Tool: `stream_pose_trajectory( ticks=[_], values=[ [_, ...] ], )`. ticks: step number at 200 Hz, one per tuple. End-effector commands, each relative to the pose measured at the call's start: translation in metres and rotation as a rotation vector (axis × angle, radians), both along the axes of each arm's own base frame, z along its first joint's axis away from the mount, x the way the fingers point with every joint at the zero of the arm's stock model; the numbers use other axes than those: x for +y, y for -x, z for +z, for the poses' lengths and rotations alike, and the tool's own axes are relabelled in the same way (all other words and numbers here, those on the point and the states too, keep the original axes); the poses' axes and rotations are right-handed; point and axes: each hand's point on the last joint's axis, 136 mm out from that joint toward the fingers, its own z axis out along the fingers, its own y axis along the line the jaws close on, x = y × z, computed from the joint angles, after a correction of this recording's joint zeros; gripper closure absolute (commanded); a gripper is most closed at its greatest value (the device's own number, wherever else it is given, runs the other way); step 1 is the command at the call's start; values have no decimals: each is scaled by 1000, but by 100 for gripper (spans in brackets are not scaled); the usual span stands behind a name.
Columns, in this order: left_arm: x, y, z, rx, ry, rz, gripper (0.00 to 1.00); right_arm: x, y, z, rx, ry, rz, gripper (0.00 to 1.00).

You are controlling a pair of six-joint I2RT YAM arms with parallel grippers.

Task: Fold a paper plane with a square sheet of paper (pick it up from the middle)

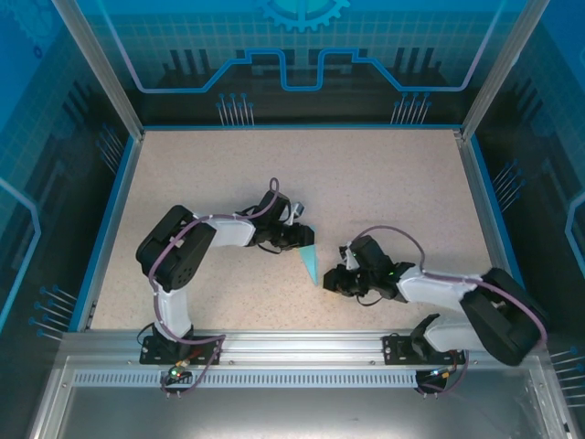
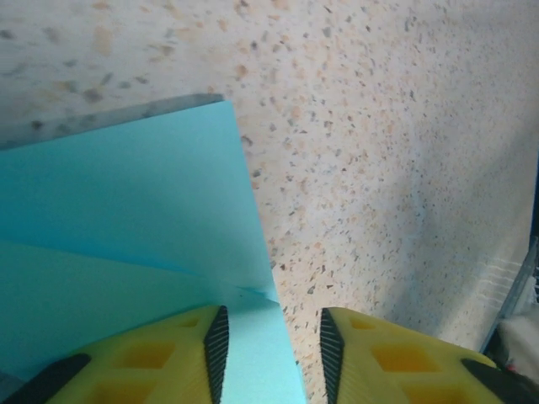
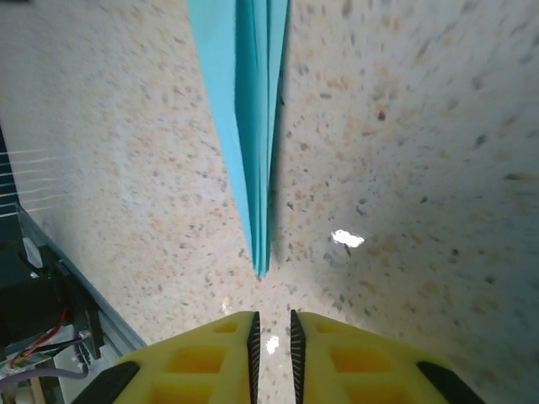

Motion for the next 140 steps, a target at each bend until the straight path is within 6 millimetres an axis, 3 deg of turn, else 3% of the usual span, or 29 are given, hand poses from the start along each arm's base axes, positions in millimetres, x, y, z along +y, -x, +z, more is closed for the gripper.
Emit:
stream_pose_trajectory(
  ticks=[1,28,60,112,140],
  values=[
    [12,3,16,-10,-66,31,57,-35,-3,-2,-20,109,-74,78],
    [17,-1,46,-64,-98,60,47,-53,-15,14,-84,135,-118,75],
    [29,0,64,-94,-143,110,44,-60,-24,25,-123,127,-146,71],
    [36,12,60,-61,-170,142,43,-58,-30,28,-145,100,-161,67],
    [34,14,58,-49,-164,149,42,-37,-35,47,-192,-6,-97,69]
  ],
)
